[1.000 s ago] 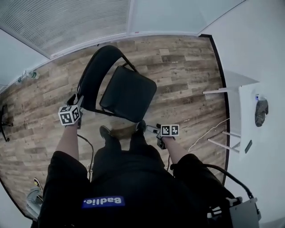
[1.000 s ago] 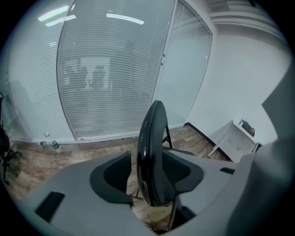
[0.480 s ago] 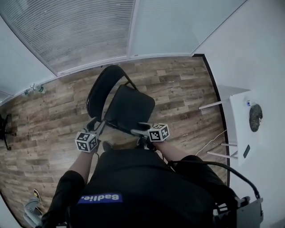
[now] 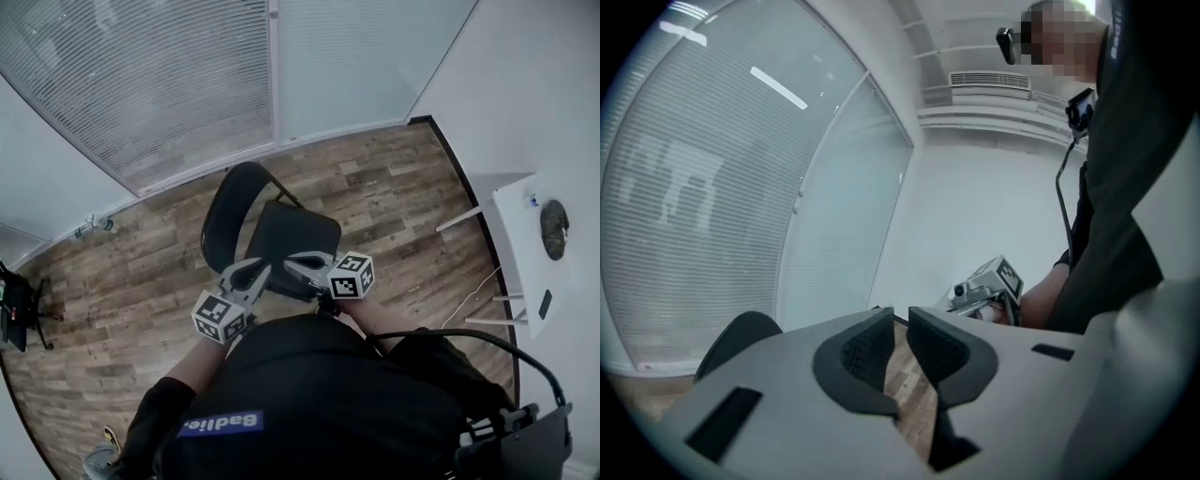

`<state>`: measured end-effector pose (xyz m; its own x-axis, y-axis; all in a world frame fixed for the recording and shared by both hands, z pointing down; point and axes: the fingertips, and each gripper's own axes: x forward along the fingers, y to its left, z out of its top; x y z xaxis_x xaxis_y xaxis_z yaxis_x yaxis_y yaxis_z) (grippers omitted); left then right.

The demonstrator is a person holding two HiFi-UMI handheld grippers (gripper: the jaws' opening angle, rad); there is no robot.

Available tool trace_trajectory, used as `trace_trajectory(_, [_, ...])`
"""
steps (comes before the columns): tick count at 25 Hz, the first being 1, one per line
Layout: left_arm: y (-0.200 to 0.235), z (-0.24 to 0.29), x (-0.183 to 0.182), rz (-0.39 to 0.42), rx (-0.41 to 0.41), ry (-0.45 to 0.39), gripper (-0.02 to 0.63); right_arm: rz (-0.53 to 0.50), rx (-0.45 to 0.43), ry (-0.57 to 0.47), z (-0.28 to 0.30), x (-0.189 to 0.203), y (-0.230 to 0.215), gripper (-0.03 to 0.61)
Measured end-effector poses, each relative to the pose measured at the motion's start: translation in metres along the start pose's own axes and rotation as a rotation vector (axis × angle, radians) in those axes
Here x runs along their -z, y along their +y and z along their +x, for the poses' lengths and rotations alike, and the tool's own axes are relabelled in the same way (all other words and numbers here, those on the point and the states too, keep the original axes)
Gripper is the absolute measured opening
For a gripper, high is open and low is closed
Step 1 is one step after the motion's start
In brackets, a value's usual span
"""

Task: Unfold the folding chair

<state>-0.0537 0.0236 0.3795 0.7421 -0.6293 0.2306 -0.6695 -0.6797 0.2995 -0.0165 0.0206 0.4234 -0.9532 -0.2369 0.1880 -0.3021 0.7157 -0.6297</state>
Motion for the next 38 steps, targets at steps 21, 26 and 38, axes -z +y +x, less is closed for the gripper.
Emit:
trace_trajectory(21, [-0.043, -0.006, -0.059, 0.085, 0.06, -0.098, 0.006, -0.274, -0.007, -0.179, -0.012, -0.08, 0.061, 0.0])
trace_trajectory(26, [-0.045, -0.004, -0.056, 0.099, 0.063, -0.095, 0.005, -0.268, 0.002, -0.178, -0.013, -0.078, 0.058, 0.002])
trace_trajectory(38, [-0.04, -0.003, -0.047, 0.09, 0.06, -0.087, 0.005, -0.247, 0.013, -0.162, -0.009, -0.069, 0.052, 0.002])
